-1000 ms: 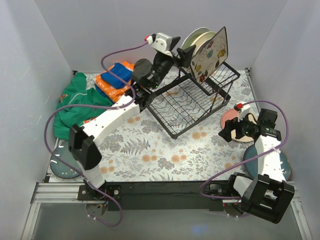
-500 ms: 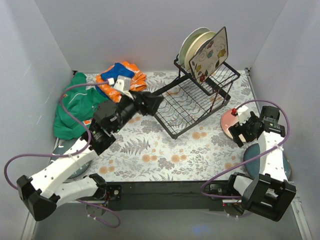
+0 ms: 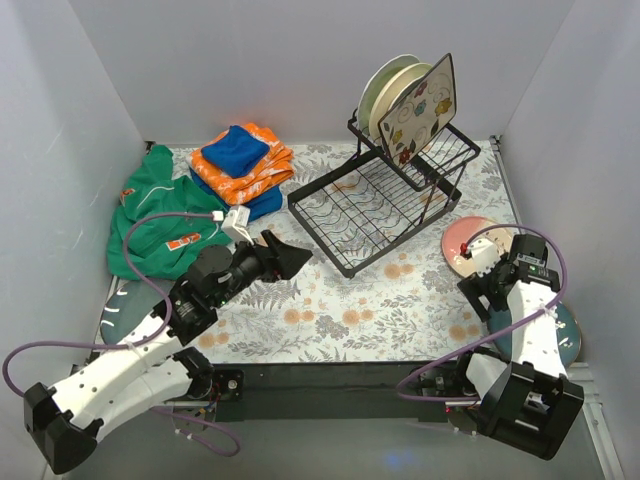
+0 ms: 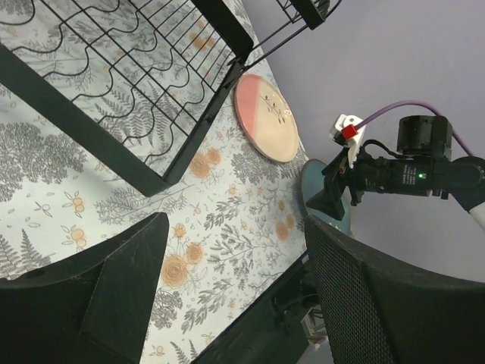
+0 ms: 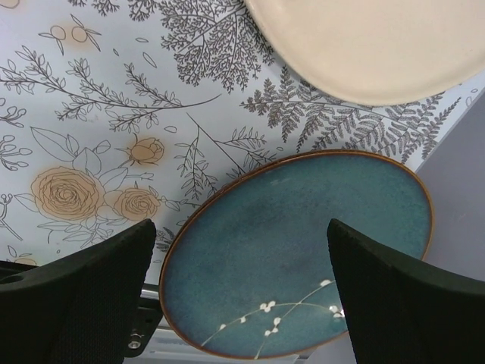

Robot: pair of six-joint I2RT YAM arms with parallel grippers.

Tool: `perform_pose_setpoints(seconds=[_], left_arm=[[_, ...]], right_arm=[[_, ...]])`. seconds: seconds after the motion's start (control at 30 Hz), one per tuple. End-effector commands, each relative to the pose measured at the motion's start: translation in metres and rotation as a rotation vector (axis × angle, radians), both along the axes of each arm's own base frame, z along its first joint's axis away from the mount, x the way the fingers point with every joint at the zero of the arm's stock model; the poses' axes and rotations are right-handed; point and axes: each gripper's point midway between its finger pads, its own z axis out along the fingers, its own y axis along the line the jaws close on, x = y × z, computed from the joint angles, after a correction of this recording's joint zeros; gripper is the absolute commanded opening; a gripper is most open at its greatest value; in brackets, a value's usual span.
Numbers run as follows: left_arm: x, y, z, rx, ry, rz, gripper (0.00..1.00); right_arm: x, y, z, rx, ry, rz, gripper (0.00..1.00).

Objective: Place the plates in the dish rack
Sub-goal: Grab a plate with the left arm

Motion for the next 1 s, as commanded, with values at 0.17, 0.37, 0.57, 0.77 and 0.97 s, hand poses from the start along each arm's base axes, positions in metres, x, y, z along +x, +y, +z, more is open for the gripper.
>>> perform_pose_setpoints(seconds=[0.17,0.37,0.57,0.77,0.97], left_arm=[[-0.012,0.007,-0.023,-0.042,0.103,0.008,0.71],[-0.019,0.0,-0.036,-0.053,0.173,-0.032,0.71],[-0.025,0.003,-0.047,-0.102,0.229,-0.016,0.71],[-0.028,0.006,-0.063,-0.162,0.313,0.022,0.71],[-0.031,0.008,-0.08,-0.149,0.344,0.03,0.71]], right_arm=[[0.003,0.002,0.0,0.01,-0.003,-0.008,0.98],[0.045,0.033,0.032,0.13,-0.136,0.192,0.99],[0.07,0.056,0.024,0.122,-0.192,0.359,0.98],[0.093,0.061,-0.001,-0.041,-0.227,0.41,0.98],[0.103,0.049,-0.03,-0.099,-0.139,0.325,0.73]])
